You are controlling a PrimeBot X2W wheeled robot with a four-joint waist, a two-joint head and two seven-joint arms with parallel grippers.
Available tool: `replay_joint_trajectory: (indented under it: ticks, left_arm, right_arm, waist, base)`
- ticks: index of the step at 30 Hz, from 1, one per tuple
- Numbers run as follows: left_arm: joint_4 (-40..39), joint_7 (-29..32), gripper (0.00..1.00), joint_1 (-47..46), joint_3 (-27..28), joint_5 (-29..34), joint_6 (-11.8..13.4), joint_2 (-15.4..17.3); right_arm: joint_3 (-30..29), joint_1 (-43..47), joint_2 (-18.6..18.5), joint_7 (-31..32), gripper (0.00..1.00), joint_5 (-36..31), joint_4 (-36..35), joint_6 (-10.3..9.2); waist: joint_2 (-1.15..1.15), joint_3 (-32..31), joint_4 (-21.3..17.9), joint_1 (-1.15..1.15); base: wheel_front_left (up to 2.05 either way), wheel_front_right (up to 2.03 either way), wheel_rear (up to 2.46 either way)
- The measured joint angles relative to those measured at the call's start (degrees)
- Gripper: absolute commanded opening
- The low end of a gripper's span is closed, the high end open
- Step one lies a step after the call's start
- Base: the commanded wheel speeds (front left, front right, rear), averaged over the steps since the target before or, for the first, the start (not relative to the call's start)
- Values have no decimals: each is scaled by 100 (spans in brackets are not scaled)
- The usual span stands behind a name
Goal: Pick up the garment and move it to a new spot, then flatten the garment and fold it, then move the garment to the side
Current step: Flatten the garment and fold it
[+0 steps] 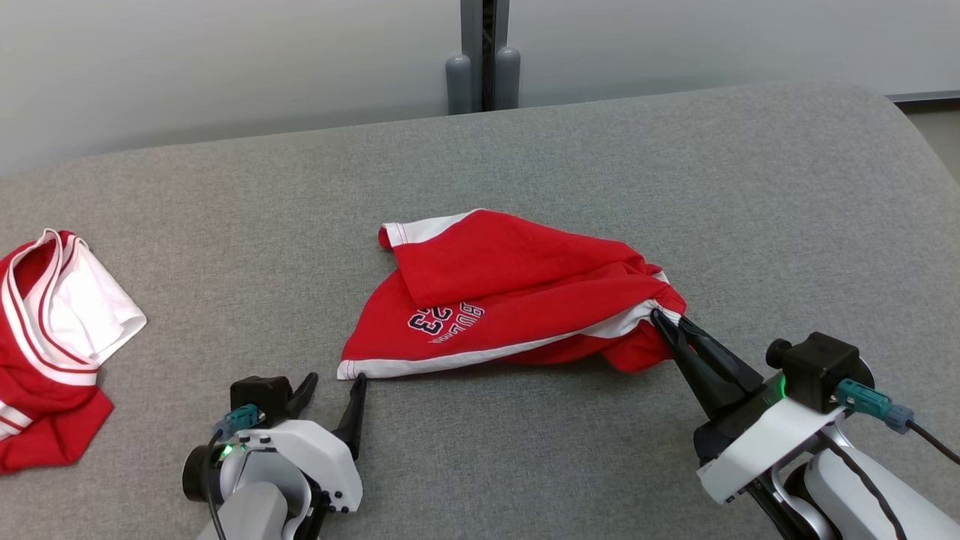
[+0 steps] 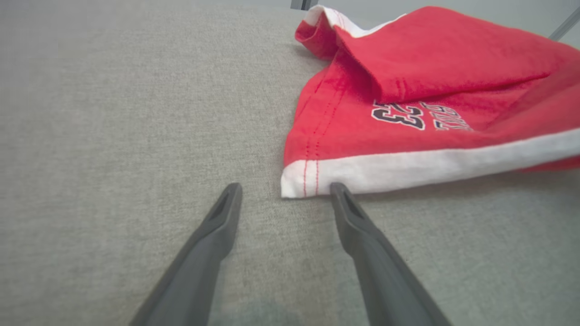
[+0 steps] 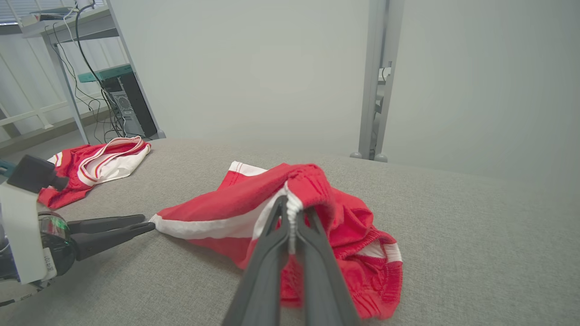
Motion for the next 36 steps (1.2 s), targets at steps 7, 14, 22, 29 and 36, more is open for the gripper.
replay_joint_trajectory:
  ticks: [7, 14, 22, 29, 36]
  left_arm:
    - [66, 0, 100, -191, -563, -456, -7, 3]
    - [-16, -1, 100, -310, -1057, -968, -9, 142]
    - [-29, -2, 75, -364, -1328, -1274, -9, 254]
    - [-73, 0, 0, -370, -1539, -1449, -9, 270]
    - [-177, 0, 0, -356, -1640, -1596, -9, 339]
  right_arm:
    - [1, -20, 21, -16, 0, -10, 23, 0]
    - [10, -59, 29, -27, 0, -45, 69, 0]
    - [20, -65, 33, -42, 0, -51, 122, 0]
    - [100, -80, 30, -41, 0, -49, 181, 0]
    - [145, -85, 7, -32, 0, -45, 215, 0]
  waist:
    - [0, 75, 7, 0]
    - [0, 176, 15, 0]
    - [0, 209, 44, 0]
    - [0, 157, 78, 0]
    - [0, 113, 104, 0]
  base:
    - [0, 0, 0]
    - [0, 0, 0]
    - [0, 0, 0]
    - [0, 0, 0]
    - [0, 0, 0]
